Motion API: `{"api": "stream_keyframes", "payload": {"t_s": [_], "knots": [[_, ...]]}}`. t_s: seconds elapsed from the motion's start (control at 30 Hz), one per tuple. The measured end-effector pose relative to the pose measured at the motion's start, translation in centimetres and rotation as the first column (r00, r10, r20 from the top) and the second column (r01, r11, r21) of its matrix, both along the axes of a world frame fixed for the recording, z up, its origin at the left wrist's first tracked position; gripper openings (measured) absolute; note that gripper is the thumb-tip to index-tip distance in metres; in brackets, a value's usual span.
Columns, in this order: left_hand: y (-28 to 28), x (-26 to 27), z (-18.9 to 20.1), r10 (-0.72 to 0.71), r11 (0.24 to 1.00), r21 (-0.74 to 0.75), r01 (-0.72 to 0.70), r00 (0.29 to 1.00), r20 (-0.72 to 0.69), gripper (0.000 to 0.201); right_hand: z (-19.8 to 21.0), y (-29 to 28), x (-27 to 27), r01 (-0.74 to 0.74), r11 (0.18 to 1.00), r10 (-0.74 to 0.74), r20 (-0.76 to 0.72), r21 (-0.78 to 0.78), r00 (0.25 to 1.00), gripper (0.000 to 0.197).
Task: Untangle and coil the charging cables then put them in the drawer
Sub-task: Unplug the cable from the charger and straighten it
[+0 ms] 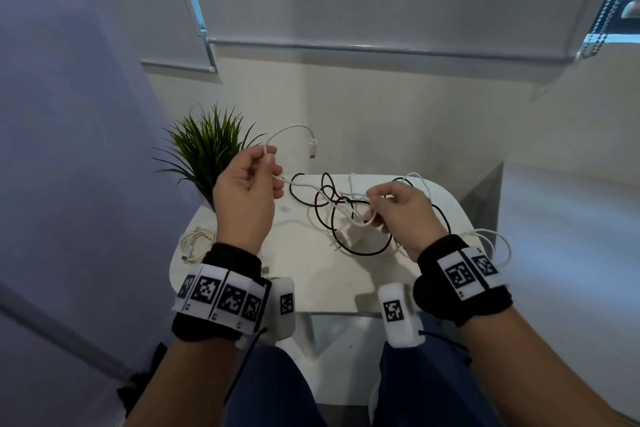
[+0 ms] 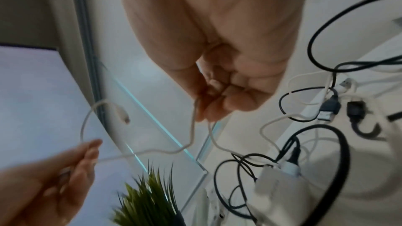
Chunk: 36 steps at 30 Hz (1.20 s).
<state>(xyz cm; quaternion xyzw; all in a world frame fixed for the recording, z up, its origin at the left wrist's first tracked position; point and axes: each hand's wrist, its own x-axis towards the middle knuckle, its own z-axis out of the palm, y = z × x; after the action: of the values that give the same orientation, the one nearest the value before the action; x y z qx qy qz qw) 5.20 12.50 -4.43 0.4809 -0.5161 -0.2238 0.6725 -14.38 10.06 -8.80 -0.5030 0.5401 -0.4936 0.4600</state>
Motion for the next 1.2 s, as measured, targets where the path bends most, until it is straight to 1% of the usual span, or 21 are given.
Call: {"api": "stream_keyframes", "payload": {"t_s": [0.07,0.1,0.17,0.23,0.33,0.37,0.4,0.47,0.53,0.6,0.67,0.73,0.77,0.8,0.87,0.9,0.97,1.03,1.1,1.13,1.2], "knots": [[0.0,0.5,-0.1,0.024,1.000,0.012,-0.024,1.000,-0.018,0.013,0.9,0.1,-0.1,-0.058,0.998,0.062,0.140,-0.034,0.988,0.020],[-0.1,0.7,-0.1,0.038,0.999,0.014,-0.038,0.998,-0.043,0.013,1.2,0.1,-0.2,-0.083,0.995,0.091,0.141,-0.061,0.986,0.018],[-0.2,1.1,-0.2,0.054,0.999,0.014,-0.053,0.994,-0.096,0.014,1.5,-0.1,-0.3,-0.088,0.987,0.092,0.025,-0.138,0.995,0.015],[-0.1,1.2,-0.3,0.056,0.998,0.021,-0.054,0.992,-0.112,0.015,1.9,-0.4,-0.3,-0.044,0.977,0.033,-0.054,-0.210,0.998,0.015],[0.0,1.5,-0.7,0.049,0.997,0.058,-0.042,0.992,-0.119,0.009,2.8,-0.9,-0.6,0.024,0.960,-0.037,-0.042,-0.279,0.998,0.016],[0.0,1.6,-0.9,0.044,0.996,0.080,-0.034,0.990,-0.132,0.008,3.0,-1.0,-0.7,0.033,0.955,-0.052,-0.058,-0.294,0.997,0.015],[0.0,1.8,-1.1,0.037,0.995,0.102,-0.022,0.988,-0.149,0.008,3.1,-1.0,-0.9,0.036,0.952,-0.065,-0.086,-0.304,0.994,0.015],[0.0,2.1,-1.6,0.030,0.991,0.132,-0.009,0.986,-0.161,0.018,3.1,-1.0,-1.2,0.037,0.954,-0.072,-0.109,-0.299,0.991,0.015],[0.1,2.0,-2.1,0.010,0.987,0.162,0.010,0.993,-0.120,0.025,3.0,-0.8,-1.2,0.030,0.960,-0.048,-0.058,-0.280,0.997,0.019],[0.3,1.6,-2.4,-0.046,0.974,0.219,0.056,0.998,-0.052,0.021,3.1,-0.6,-1.0,0.015,0.963,-0.008,0.030,-0.268,1.000,0.021],[0.3,0.9,-2.6,-0.126,0.948,0.293,0.122,0.992,-0.006,0.017,3.2,-0.5,-0.8,0.012,0.962,0.005,0.063,-0.273,0.998,0.021],[0.6,0.2,-2.7,-0.198,0.921,0.348,0.172,0.979,0.040,0.018,3.3,-0.6,-0.6,0.009,0.958,-0.011,-0.003,-0.288,1.000,0.020],[0.8,-0.3,-2.6,-0.228,0.918,0.349,0.189,0.971,0.076,0.018,3.3,-0.6,-0.5,-0.001,0.956,-0.013,-0.045,-0.293,0.999,0.018],[1.1,-0.8,-2.5,-0.255,0.921,0.329,0.209,0.962,0.103,0.016,3.3,-0.6,-0.4,-0.014,0.955,-0.010,-0.078,-0.296,0.997,0.016],[1.4,-1.9,-2.0,-0.297,0.927,0.270,0.258,0.948,0.111,0.011,3.3,-0.6,-0.1,-0.039,0.953,-0.002,-0.134,-0.302,0.991,0.016],[1.4,-2.4,-1.8,-0.308,0.929,0.250,0.272,0.945,0.114,0.012,3.2,-0.5,0.1,-0.051,0.952,0.002,-0.161,-0.303,0.987,0.017],[1.4,-3.4,-1.4,-0.322,0.928,0.237,0.288,0.940,0.118,0.013,3.0,-0.5,0.4,-0.073,0.950,0.010,-0.203,-0.302,0.979,0.019],[1.1,-4.0,-1.2,-0.346,0.921,0.224,0.319,0.934,0.090,0.011,2.9,-0.5,0.5,-0.101,0.948,0.036,-0.216,-0.301,0.976,0.018],[0.9,-4.2,-0.9,-0.331,0.931,0.198,0.307,0.938,0.106,0.014,2.8,-0.4,0.5,-0.130,0.947,0.058,-0.241,-0.294,0.969,0.014],[0.9,-4.2,-0.7,-0.315,0.939,0.182,0.293,0.943,0.106,0.015,2.8,-0.4,0.5,-0.148,0.945,0.064,-0.279,-0.293,0.958,0.012],[0.9,-4.0,0.0,-0.295,0.948,0.143,0.286,0.954,0.051,0.014,2.6,-0.6,0.4,-0.187,0.949,0.081,-0.379,-0.252,0.922,0.006]]}}
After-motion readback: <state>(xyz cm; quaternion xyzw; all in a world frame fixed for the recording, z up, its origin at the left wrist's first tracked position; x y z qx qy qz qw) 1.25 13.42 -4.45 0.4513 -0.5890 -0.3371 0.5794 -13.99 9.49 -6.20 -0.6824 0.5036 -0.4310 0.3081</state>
